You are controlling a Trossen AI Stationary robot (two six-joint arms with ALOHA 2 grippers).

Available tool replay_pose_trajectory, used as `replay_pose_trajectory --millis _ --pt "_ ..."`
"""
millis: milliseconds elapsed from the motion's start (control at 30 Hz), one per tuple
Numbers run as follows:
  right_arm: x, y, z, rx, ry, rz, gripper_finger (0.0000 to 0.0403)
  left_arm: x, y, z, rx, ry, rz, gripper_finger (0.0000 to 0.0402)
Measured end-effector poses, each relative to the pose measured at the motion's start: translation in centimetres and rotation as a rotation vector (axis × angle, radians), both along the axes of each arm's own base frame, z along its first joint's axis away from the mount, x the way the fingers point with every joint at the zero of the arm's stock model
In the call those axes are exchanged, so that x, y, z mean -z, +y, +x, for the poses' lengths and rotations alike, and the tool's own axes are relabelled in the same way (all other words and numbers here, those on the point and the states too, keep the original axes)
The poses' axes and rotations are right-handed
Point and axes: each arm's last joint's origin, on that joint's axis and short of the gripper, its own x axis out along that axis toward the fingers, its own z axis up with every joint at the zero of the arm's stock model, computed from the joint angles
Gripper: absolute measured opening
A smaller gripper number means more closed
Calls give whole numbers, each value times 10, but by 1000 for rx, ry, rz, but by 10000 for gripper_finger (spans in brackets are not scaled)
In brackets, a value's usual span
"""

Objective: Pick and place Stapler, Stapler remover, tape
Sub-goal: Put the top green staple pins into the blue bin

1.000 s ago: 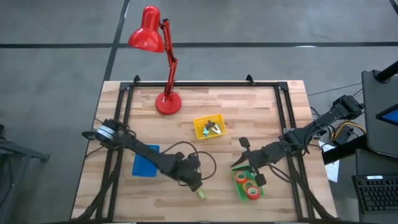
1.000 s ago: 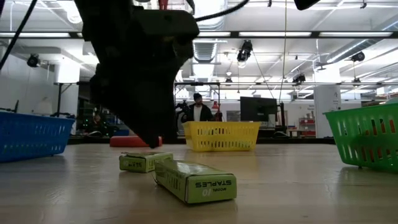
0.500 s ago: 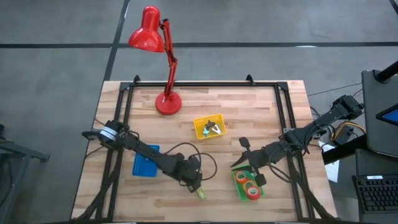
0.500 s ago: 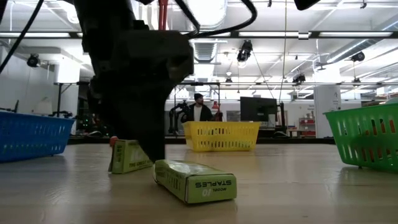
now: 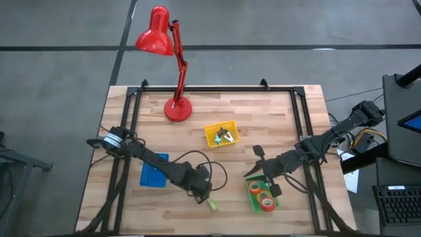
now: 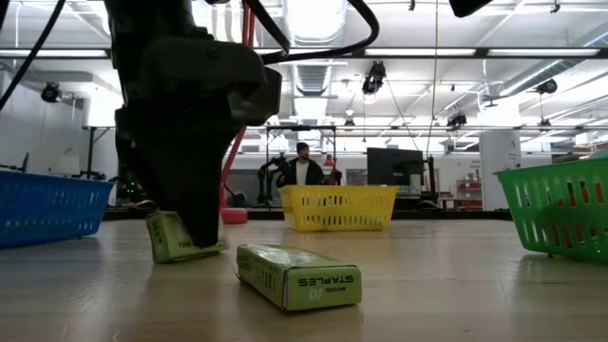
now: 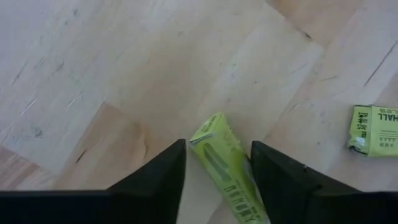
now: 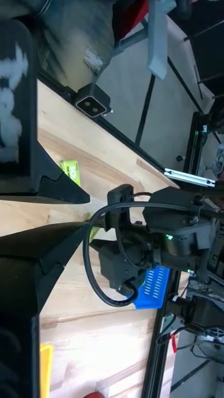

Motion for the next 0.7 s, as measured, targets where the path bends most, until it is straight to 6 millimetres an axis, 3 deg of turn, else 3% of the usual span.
replay_pose_trajectory --millis 333,533,700 --pt "1 0 0 0 1 -1 52 0 0 0 55 -3 17 46" --pt "1 0 0 0 2 -1 52 -4 1 -1 107 -2 34 42" --pt "2 0 0 0 3 -2 52 -17 6 -12 144 44 56 62"
